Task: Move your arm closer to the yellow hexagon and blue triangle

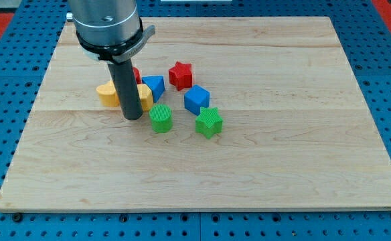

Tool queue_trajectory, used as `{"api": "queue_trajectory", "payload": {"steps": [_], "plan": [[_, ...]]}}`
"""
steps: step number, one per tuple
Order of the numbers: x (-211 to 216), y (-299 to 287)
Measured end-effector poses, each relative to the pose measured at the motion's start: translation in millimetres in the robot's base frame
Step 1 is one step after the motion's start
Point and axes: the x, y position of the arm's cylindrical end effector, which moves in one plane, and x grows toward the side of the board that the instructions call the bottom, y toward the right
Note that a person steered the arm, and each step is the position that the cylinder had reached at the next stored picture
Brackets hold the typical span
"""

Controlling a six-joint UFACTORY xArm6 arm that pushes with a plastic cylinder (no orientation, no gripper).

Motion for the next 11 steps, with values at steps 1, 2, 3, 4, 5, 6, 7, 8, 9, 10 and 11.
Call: {"api": "queue_trajectory", "payload": {"steps": [1, 2, 3, 4, 5, 6, 7, 8, 9, 10, 11], "plan": [[0.0, -2.8], [0.0, -5.7], [0.0, -5.7], [5.8, -5.6], [23.1, 9.2], [35.0, 28.6], [5.8, 1.5], [-10.5, 23.9], [-1.6, 95.0], [9.2, 132.0], [6.2, 172.7]]}}
